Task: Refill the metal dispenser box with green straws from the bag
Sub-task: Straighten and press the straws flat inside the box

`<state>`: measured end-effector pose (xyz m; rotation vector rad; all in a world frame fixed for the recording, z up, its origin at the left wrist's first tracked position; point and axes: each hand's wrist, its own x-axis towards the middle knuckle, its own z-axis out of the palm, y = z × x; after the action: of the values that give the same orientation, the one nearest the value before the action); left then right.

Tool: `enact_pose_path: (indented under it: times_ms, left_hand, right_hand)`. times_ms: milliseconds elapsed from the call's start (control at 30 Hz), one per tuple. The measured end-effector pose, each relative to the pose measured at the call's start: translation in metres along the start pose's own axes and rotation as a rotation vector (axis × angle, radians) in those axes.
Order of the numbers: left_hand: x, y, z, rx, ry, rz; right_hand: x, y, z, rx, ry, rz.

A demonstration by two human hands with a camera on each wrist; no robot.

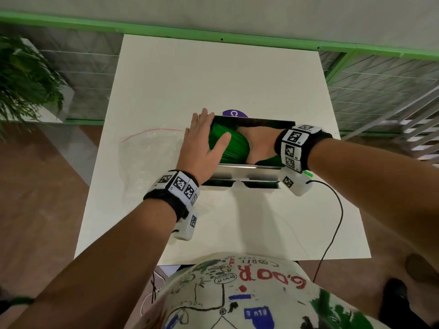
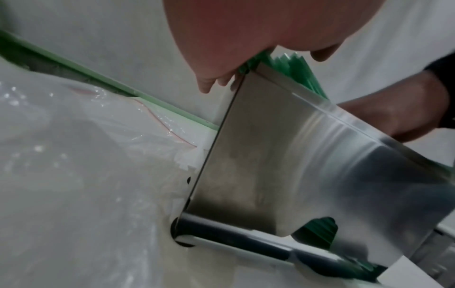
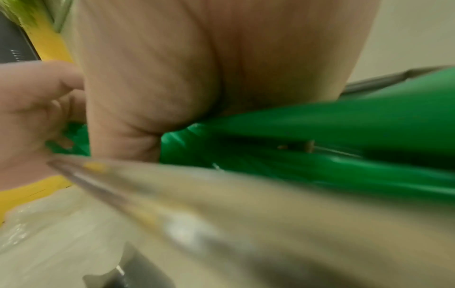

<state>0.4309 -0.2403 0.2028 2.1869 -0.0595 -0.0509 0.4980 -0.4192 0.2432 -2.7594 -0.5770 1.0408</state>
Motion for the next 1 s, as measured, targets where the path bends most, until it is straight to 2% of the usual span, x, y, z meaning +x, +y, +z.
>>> enact_pose_path:
  times_ms: [100, 200, 267, 333, 467, 633, 767, 900, 1000]
  left_hand:
    - [-0.002, 0.000, -0.003, -0.057, 0.007, 0.035]
    - [0.001, -0.003, -0.005, -0.279, 0.163, 0.035]
    - [0.004, -0.001, -0.003, -0.418, 0.207, -0.018]
    - [0.005, 0.002, 0.000, -0.396, 0.183, -0.057]
    - [0.002, 0.002, 0.000, -0.320, 0.160, -0.024]
    - [0.002, -0.006, -0.016, -0.357, 0.246, -0.037]
    - [0.003, -0.009, -0.026, -0.281, 0.264, 0.036]
    - [0.004, -0.006, -0.029, -0.202, 0.202, 0.075]
    - [0.002, -0.003, -0.025, -0.247, 0.080, -0.031]
  right_hand:
    - [0.000, -0.008, 0.000, -0.059, 0.109, -0.061]
    - [-0.004, -0.006, -0.011, 0.002, 0.200, -0.085]
    - [-0.009, -0.001, -0.016, 0.067, 0.231, -0.094]
    - [-0.012, 0.000, -0.016, 0.034, 0.190, -0.105]
    - [-0.011, -0.001, -0.010, -0.069, 0.054, -0.054]
    - [-0.017, 0.000, -0.016, -0.009, 0.118, -0.034]
    - [-0.017, 0.001, -0.001, -0.007, 0.130, -0.058]
    - [-0.023, -0.003, -0.008, 0.125, 0.268, -0.108]
    - [-0.031, -0.008, -0.007, 0.152, 0.494, -0.175]
